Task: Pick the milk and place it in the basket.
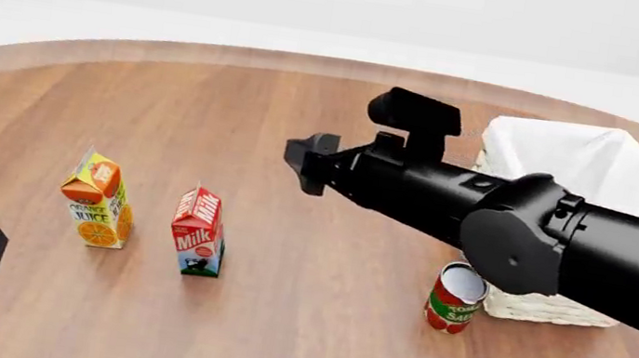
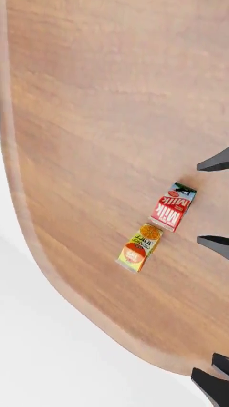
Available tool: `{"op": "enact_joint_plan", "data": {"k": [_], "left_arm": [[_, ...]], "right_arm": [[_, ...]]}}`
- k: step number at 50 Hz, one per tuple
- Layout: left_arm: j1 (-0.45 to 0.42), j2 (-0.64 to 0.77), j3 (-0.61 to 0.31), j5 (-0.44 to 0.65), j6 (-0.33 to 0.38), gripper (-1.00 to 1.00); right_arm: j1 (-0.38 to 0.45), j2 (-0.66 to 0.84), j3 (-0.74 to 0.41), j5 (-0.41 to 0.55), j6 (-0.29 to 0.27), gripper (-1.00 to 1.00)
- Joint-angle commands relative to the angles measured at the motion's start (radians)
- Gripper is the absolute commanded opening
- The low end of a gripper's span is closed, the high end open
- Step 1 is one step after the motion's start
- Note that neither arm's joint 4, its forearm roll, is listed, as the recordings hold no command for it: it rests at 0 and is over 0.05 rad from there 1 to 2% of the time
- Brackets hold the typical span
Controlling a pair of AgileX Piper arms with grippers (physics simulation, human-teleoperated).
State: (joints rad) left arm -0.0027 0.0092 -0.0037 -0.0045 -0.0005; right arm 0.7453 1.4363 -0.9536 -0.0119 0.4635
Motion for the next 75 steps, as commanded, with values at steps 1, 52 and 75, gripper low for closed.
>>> {"op": "enact_joint_plan", "data": {"k": [1, 52, 75], "left_arm": [[0.000, 0.000, 0.000, 0.000, 0.000, 1.00], [0.000, 0.000, 0.000, 0.000, 0.000, 1.00], [0.000, 0.000, 0.000, 0.000, 0.000, 1.00]], "right_arm": [[0.010, 0.064, -0.047, 0.003, 0.063, 1.00], [0.036, 0.304, -0.198, -0.038, 0.233, 1.00], [0.034, 0.391, -0.279, -0.025, 0.260, 1.00]]}}
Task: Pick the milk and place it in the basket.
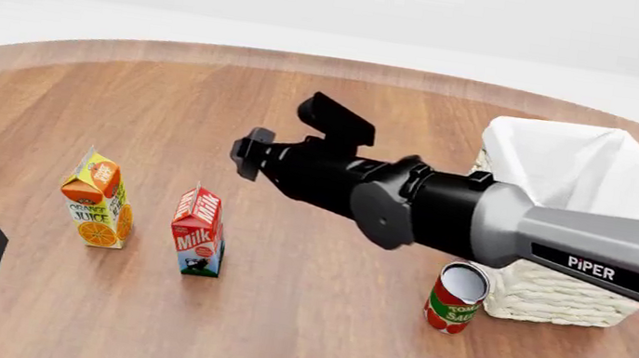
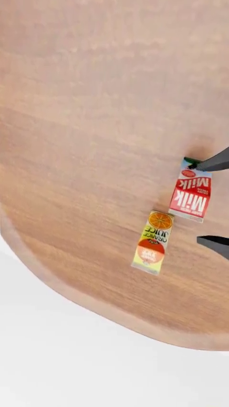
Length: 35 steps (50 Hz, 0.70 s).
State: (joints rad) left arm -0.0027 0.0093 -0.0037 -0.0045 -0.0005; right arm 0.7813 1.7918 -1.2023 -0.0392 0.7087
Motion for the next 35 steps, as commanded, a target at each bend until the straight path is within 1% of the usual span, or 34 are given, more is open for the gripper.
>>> {"op": "enact_joint_plan", "data": {"k": [1, 18, 35], "left_arm": [[0.000, 0.000, 0.000, 0.000, 0.000, 1.00], [0.000, 0.000, 0.000, 0.000, 0.000, 1.00], [0.000, 0.000, 0.000, 0.000, 0.000, 1.00]], "right_arm": [[-0.007, 0.041, -0.041, 0.010, 0.009, 1.00], [-0.003, 0.094, -0.080, 0.014, 0.026, 1.00], [0.022, 0.142, -0.098, 0.003, 0.050, 1.00]]}}
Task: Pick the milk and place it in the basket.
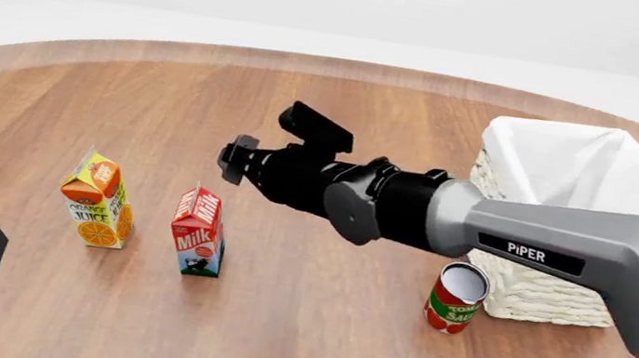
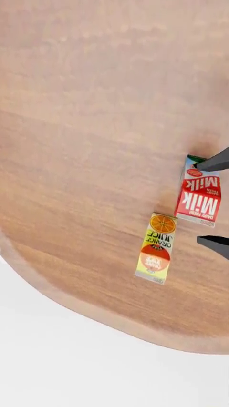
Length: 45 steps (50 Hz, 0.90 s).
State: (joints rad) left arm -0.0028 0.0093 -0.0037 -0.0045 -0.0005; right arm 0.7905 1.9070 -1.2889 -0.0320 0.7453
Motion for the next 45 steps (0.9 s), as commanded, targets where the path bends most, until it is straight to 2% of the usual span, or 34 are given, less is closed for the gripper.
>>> {"op": "enact_joint_plan", "data": {"k": [1, 10, 12, 17, 29, 45], "left_arm": [[0.000, 0.000, 0.000, 0.000, 0.000, 1.00], [0.000, 0.000, 0.000, 0.000, 0.000, 1.00], [0.000, 0.000, 0.000, 0.000, 0.000, 1.00], [0.000, 0.000, 0.000, 0.000, 0.000, 1.00], [0.000, 0.000, 0.000, 0.000, 0.000, 1.00], [0.000, -0.002, 0.000, 0.001, 0.000, 1.00]], "right_arm": [[0.015, 0.030, -0.011, -0.006, 0.017, 1.00], [0.018, 0.042, -0.014, -0.014, 0.034, 1.00], [0.018, 0.046, -0.003, -0.029, 0.061, 1.00], [0.017, 0.055, -0.018, -0.019, 0.054, 1.00], [0.028, 0.085, -0.023, -0.041, 0.111, 1.00], [0.038, 0.127, -0.061, -0.029, 0.109, 1.00]]}}
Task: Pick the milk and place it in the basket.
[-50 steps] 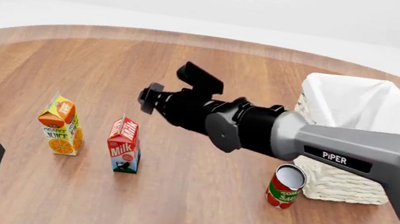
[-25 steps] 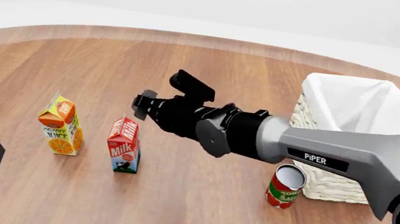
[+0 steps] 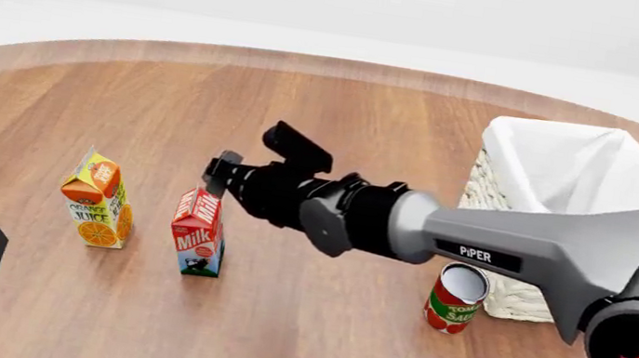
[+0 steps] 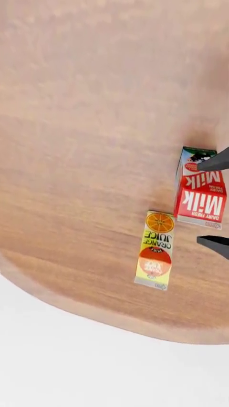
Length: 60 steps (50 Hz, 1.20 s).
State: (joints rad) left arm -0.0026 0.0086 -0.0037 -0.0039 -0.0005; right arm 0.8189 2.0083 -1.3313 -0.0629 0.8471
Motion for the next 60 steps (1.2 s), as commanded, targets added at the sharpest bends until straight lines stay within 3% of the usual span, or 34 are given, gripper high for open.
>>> {"op": "enact_joint_plan", "data": {"k": [1, 36, 60], "left_arm": [[0.000, -0.001, 0.000, 0.001, 0.000, 1.00], [0.000, 0.000, 0.000, 0.001, 0.000, 1.00], [0.000, 0.001, 0.000, -0.001, 0.000, 1.00]], "right_arm": [[0.012, 0.028, -0.019, 0.002, 0.009, 1.00], [0.042, 0.098, -0.044, -0.006, 0.029, 1.00], [0.087, 0.155, -0.053, -0.044, 0.072, 1.00]]}}
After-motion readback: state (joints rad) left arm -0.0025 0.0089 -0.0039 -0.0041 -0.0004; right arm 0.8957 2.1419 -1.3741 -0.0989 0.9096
